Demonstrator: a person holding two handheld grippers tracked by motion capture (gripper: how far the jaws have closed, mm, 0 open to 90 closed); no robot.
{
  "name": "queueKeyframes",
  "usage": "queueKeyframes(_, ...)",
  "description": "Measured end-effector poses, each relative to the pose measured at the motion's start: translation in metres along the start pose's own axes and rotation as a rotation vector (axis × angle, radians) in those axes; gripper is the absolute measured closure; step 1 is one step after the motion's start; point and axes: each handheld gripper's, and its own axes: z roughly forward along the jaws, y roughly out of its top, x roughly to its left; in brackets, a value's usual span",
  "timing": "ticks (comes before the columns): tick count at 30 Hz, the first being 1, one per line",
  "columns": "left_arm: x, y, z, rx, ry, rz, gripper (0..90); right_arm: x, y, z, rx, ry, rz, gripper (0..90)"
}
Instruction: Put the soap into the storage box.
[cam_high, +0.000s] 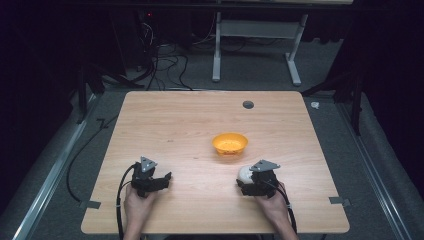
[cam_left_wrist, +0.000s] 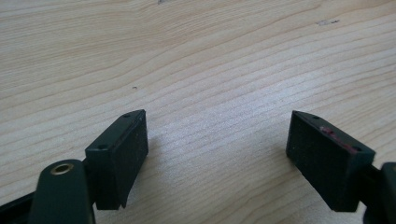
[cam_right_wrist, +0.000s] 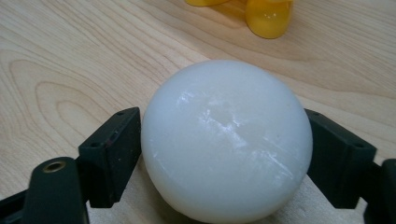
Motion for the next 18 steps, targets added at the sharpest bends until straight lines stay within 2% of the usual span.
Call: queueKeyframes(18,0.0,0.0,0.0,0.0,0.0,0.0,21.2,-0.0022,-0.0017,0.001,0.007,0.003,0.01,24.2)
